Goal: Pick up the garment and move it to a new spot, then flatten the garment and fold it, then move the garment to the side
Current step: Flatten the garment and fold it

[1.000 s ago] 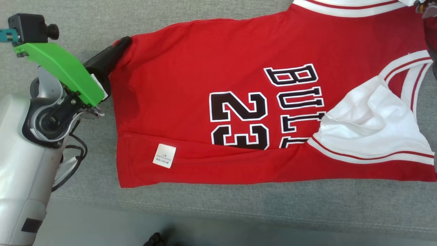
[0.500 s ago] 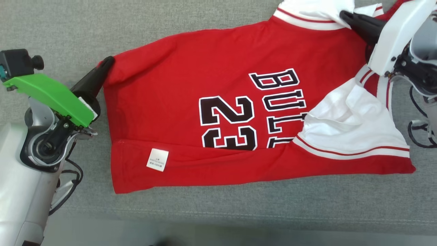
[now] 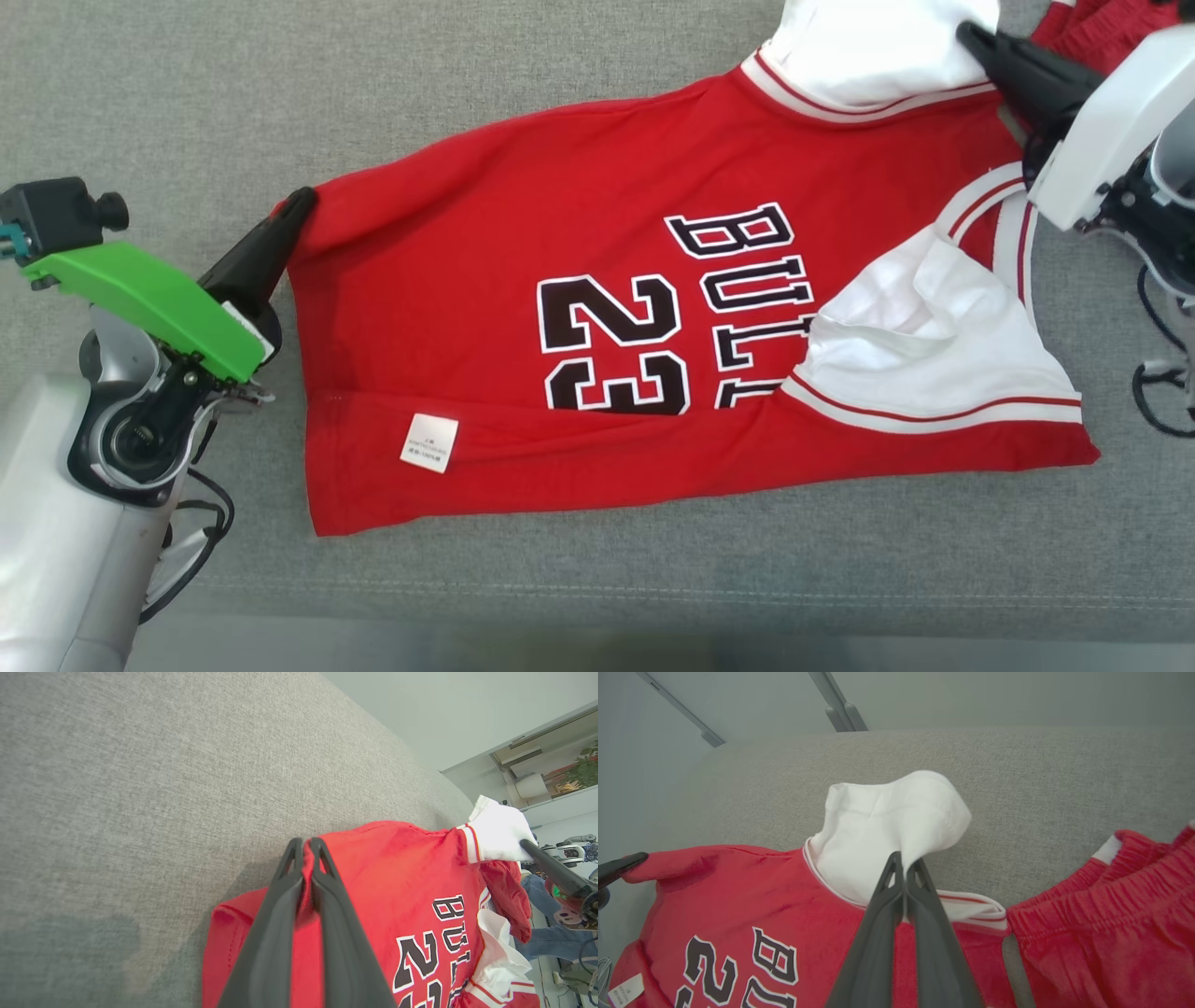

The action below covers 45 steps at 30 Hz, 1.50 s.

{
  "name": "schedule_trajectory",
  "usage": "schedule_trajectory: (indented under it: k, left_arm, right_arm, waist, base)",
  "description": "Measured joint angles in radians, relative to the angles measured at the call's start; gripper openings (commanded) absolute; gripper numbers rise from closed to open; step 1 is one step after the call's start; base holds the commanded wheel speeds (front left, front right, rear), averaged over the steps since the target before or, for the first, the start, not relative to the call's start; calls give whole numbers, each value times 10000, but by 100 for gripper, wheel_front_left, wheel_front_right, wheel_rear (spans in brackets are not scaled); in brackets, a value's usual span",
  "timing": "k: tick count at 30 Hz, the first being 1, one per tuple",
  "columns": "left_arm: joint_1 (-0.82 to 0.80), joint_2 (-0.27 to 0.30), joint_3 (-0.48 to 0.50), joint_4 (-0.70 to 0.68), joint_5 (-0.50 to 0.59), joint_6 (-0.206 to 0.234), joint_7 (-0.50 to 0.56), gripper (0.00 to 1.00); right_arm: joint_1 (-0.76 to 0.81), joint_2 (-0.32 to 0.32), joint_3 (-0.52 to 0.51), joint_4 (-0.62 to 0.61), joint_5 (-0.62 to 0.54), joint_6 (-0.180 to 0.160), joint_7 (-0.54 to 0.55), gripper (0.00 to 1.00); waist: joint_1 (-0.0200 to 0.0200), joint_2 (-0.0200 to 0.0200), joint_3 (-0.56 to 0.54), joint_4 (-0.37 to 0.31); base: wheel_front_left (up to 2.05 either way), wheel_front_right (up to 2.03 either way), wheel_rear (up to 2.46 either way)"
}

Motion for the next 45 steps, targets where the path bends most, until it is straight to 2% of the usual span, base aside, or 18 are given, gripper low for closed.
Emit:
schedule_trajectory:
  k: [20, 27, 45]
  left_arm:
    - [984, 378, 222, -343, -40, -6, -520, 0]
    - [1635, 587, 372, -504, -169, -8, -652, 0]
    - [2597, 629, 382, -861, -291, -8, -807, 0]
  right_arm:
    - [1370, -199, -4, -640, 272, 84, -616, 0]
    - [2304, -290, -84, -976, 585, 84, -704, 0]
    - [3691, -368, -278, -1655, 788, -15, -1053, 0]
  waist:
    - [0, 0, -739, -89]
    - [0, 0, -1060, -231]
    - [0, 0, -1319, -397]
  base:
    - [0, 0, 0]
    - [0, 0, 0]
    - [0, 0, 0]
